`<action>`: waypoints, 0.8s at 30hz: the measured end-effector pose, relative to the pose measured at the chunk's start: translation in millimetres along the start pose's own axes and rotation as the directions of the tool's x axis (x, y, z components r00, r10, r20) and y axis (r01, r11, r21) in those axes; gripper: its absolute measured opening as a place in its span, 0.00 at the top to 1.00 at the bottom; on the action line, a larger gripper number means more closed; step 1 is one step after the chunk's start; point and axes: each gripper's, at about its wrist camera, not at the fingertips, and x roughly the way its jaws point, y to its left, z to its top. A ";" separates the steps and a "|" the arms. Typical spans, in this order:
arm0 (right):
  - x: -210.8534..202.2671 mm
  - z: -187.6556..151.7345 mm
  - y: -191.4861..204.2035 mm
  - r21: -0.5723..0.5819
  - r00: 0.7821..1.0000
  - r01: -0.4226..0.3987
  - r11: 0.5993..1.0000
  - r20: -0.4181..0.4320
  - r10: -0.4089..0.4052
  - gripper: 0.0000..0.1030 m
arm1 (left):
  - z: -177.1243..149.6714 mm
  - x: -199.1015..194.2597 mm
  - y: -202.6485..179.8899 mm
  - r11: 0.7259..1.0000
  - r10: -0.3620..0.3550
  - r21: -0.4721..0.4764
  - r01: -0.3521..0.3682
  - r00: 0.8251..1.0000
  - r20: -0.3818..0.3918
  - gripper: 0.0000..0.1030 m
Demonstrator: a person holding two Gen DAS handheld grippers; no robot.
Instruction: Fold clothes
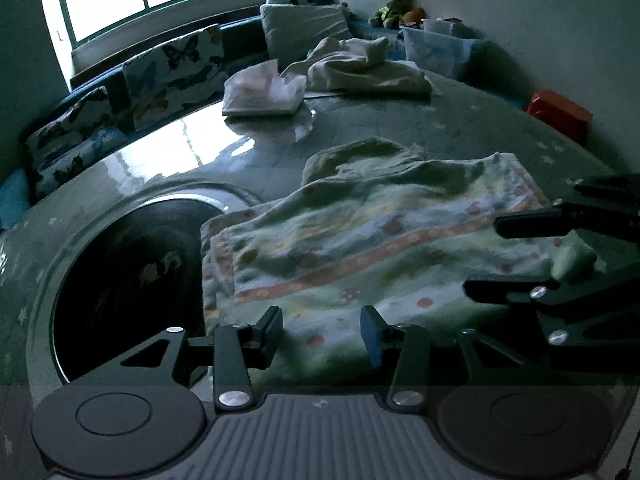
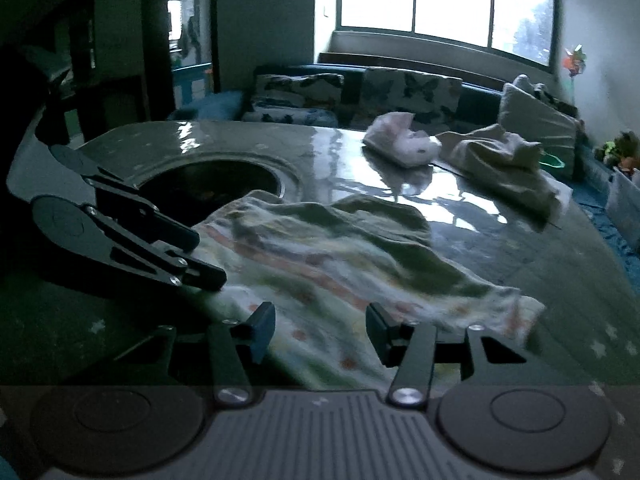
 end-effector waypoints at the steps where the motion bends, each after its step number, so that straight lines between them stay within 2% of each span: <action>1: 4.0 -1.1 1.0 -0.003 1.000 -0.001 1.000 -0.010 0.001 0.50 | -0.6 -0.3 1.2 1.000 -0.001 -0.005 0.001 1.000 0.000 0.52; 3: 12.3 -3.9 2.6 -0.007 0.999 -0.001 1.000 -0.034 0.001 0.50 | -1.5 -1.1 2.6 1.000 -0.005 -0.013 0.005 1.000 0.000 0.51; 9: 8.3 -3.4 4.4 -0.003 0.999 0.013 1.000 -0.029 -0.013 0.45 | -4.2 -6.6 8.8 0.999 -0.011 -0.034 0.011 1.000 0.009 0.48; 17: 16.9 -9.6 6.4 0.033 1.000 -0.006 0.999 -0.030 0.007 0.30 | -15.8 -5.8 22.8 0.997 -0.004 -0.078 0.004 1.000 -0.009 0.43; 21: 15.6 -8.8 8.6 0.030 1.000 -0.003 1.000 -0.023 0.003 0.27 | -17.5 -10.5 28.0 0.996 -0.004 -0.092 0.003 1.000 -0.007 0.38; 23: 16.7 -11.1 8.0 0.035 1.000 0.003 0.999 -0.026 -0.002 0.20 | -20.4 -10.3 31.7 0.994 -0.007 -0.109 0.005 1.000 -0.011 0.35; 24: 17.4 -12.4 7.7 0.037 1.000 0.006 0.999 -0.027 -0.005 0.20 | -21.9 -10.2 33.6 0.993 -0.008 -0.117 0.007 1.000 -0.013 0.35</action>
